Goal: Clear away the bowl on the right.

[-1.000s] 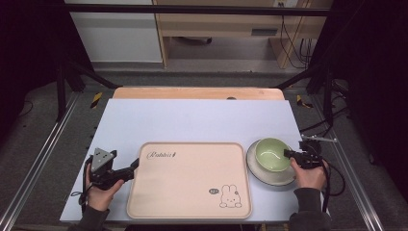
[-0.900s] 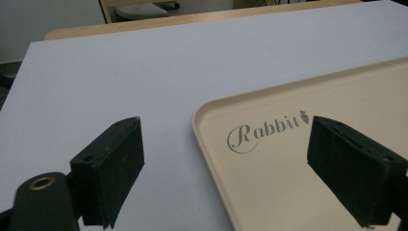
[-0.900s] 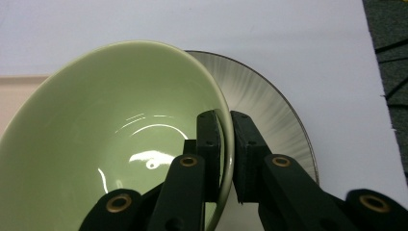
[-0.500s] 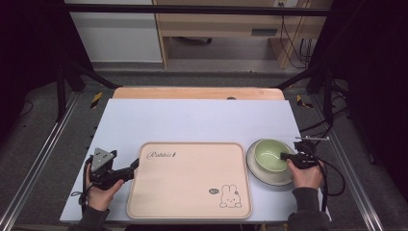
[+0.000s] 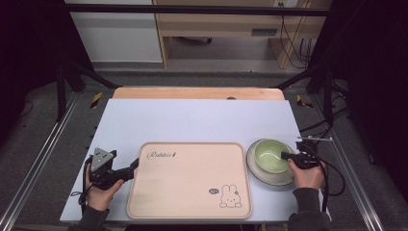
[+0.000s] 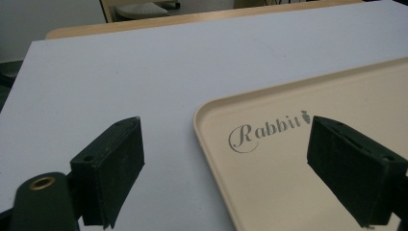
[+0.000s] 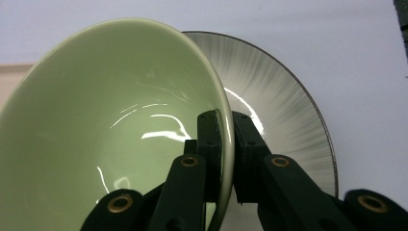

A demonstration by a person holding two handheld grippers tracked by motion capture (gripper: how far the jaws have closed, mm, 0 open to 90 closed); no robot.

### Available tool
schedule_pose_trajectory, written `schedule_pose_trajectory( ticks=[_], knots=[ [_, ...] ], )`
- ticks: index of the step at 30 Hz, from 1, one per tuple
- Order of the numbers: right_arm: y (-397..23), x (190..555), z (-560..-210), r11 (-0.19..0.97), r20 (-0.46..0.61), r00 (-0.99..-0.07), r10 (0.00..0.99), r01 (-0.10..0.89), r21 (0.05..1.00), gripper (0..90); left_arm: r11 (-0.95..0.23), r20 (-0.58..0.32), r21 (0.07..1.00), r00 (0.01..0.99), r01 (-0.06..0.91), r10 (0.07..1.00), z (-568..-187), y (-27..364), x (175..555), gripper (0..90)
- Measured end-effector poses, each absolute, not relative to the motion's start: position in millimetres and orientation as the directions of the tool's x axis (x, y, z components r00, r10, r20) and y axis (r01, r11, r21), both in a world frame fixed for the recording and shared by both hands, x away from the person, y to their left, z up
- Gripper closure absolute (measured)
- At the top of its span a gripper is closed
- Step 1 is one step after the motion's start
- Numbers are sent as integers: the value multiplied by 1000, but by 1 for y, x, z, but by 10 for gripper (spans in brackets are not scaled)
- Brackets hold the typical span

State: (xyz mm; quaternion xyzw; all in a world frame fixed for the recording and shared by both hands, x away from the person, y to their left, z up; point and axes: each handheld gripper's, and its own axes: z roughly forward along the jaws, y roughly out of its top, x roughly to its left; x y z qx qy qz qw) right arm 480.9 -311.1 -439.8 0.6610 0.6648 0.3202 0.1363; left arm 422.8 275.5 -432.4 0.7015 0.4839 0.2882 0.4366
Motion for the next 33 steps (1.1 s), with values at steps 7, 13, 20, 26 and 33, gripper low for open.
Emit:
schedule_pose_trajectory(
  ticks=[7, 13, 20, 26, 33],
  knots=[
    [-314, 478, -436, -93, 271, -101, 957, 779, 620, 838, -151, -18, 891, 366, 428, 930, -432, 275, 423, 126],
    [-311, 475, -428, -106, 302, -117, 946, 769, 630, 837, -152, -17, 891, 367, 427, 930, -432, 276, 422, 126],
    [-305, 471, -417, -86, 297, -157, 942, 741, 666, 835, -152, -17, 891, 368, 427, 930, -432, 276, 422, 126],
    [-299, 467, -408, -71, 293, -183, 939, 726, 684, 835, -153, -17, 891, 367, 428, 930, -432, 275, 422, 126],
    [-289, 463, -396, -45, 285, -232, 930, 699, 714, 834, -152, -17, 892, 367, 426, 930, -432, 275, 422, 126]
  ],
)
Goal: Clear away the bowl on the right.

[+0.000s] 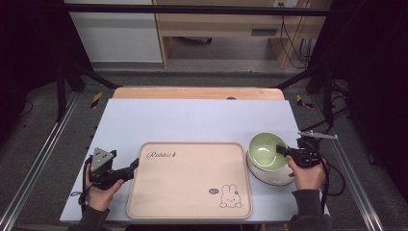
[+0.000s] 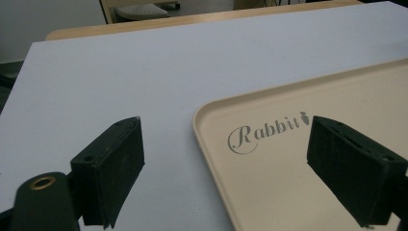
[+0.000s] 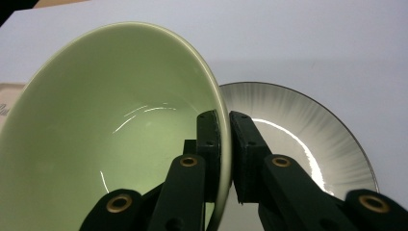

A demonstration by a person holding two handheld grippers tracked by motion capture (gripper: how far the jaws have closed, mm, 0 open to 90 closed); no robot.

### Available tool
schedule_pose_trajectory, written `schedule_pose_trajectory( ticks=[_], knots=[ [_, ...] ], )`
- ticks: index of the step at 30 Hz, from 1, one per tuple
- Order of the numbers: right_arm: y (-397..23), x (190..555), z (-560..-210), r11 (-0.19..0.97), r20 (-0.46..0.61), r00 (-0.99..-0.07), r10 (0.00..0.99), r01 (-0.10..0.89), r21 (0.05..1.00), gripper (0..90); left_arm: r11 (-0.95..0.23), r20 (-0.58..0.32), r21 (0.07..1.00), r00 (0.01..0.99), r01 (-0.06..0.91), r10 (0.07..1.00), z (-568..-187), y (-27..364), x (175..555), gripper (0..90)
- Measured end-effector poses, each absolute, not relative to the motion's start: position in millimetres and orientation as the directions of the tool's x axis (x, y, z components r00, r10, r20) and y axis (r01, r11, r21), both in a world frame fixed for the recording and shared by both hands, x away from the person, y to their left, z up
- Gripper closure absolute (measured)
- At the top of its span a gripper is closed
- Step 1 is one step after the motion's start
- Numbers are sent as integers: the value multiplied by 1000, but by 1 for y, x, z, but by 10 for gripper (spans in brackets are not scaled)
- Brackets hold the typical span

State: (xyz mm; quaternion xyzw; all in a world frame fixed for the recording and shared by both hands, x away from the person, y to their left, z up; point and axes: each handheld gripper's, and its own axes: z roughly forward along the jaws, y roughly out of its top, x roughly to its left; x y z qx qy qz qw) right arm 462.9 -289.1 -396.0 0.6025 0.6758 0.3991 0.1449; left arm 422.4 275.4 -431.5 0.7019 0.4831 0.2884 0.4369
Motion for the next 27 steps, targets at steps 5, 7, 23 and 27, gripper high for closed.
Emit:
schedule_pose_trajectory(
  ticks=[5, 7, 23, 27],
  knots=[
    [-281, 461, -387, -25, 279, -264, 923, 683, 730, 834, -152, -17, 892, 367, 426, 930, -432, 276, 422, 126],
    [-276, 460, -384, -12, 271, -280, 921, 676, 737, 833, -151, -18, 893, 367, 424, 930, -431, 276, 422, 126],
    [-227, 462, -359, 79, 243, -417, 876, 621, 780, 834, -147, -20, 896, 369, 418, 929, -429, 276, 421, 126],
    [-217, 463, -356, 86, 248, -437, 865, 614, 784, 834, -144, -22, 897, 368, 419, 930, -429, 276, 421, 126]
  ],
)
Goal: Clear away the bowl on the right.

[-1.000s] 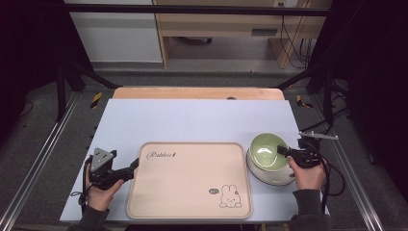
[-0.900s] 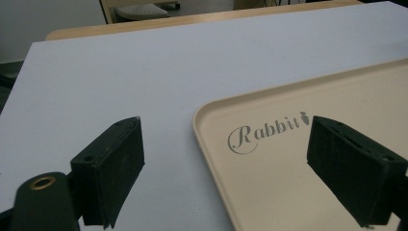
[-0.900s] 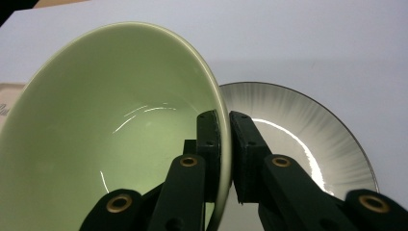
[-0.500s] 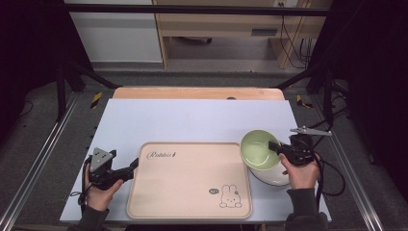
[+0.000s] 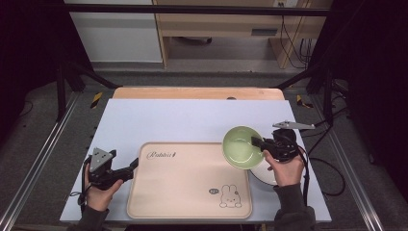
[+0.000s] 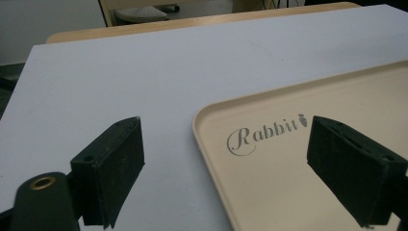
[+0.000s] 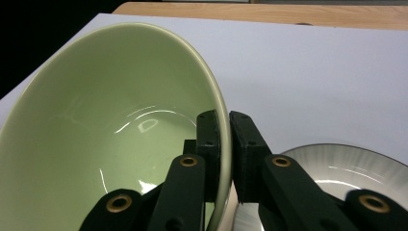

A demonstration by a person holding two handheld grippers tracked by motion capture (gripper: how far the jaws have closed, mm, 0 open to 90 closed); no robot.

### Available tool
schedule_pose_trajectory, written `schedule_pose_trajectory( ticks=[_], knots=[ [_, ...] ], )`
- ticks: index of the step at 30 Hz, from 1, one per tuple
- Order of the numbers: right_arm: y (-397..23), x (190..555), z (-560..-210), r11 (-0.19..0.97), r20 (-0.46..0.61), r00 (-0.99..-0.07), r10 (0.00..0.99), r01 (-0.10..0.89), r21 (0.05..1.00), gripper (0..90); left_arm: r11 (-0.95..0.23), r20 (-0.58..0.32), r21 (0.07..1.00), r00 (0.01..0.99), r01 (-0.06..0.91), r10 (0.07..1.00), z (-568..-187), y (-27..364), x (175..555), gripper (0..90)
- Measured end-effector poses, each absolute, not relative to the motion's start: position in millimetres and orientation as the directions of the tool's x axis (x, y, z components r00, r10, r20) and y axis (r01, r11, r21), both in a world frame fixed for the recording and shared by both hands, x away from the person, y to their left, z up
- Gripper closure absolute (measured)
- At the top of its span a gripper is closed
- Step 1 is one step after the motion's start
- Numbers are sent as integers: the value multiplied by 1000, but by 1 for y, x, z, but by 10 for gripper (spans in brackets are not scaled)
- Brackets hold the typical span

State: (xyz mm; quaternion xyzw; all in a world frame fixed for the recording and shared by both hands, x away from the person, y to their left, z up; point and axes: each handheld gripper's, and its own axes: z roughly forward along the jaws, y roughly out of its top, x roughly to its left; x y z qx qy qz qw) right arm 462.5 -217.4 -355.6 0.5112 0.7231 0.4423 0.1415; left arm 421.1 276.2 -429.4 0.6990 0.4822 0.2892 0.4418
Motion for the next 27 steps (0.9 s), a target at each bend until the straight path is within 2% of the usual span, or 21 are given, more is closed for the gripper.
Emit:
schedule_pose_trajectory(
  ticks=[27],
  knots=[
    [-155, 474, -363, 183, 232, -541, 809, 606, 774, 834, -143, -23, 903, 377, 405, 926, -426, 275, 418, 126]
  ],
)
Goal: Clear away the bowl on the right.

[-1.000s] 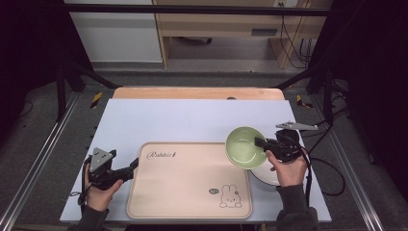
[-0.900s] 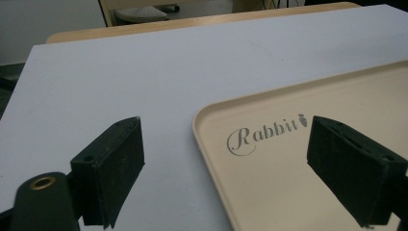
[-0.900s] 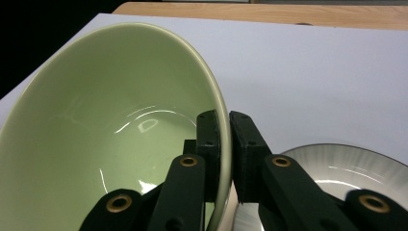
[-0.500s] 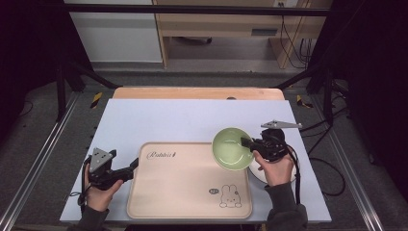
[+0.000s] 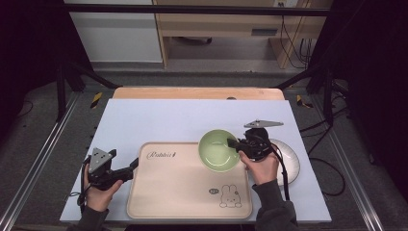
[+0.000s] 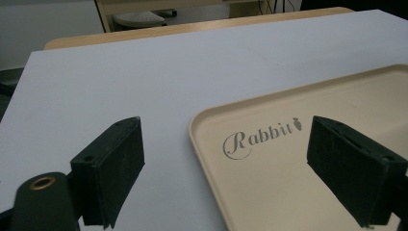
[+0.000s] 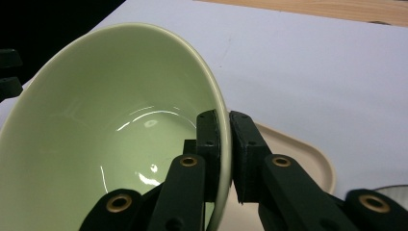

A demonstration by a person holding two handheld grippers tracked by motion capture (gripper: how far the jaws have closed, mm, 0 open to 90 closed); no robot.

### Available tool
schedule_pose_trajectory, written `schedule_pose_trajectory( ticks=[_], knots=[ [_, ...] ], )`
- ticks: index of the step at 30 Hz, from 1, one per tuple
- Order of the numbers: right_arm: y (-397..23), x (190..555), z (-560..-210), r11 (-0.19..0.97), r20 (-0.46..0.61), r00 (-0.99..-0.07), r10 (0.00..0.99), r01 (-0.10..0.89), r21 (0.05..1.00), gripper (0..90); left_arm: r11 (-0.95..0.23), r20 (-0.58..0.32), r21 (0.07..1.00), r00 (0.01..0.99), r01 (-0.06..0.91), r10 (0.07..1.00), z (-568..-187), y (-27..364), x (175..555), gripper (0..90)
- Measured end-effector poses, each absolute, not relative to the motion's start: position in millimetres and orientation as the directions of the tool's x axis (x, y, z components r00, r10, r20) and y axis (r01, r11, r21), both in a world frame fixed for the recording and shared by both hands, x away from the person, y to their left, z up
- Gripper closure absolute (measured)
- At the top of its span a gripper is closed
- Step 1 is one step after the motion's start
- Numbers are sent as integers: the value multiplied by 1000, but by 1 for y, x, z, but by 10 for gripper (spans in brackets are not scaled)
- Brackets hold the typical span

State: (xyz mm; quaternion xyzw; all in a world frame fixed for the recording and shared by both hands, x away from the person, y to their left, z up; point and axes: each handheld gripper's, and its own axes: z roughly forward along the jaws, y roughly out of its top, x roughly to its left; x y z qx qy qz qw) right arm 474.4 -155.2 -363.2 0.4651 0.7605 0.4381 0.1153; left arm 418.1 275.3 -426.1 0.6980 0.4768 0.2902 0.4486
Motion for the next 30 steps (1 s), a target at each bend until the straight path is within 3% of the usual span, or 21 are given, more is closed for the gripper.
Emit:
schedule_pose_trajectory(
  ticks=[30],
  knots=[
    [-108, 485, -381, 272, 212, -593, 776, 619, 736, 834, -145, -21, 907, 388, 396, 921, -425, 275, 418, 126]
  ],
)
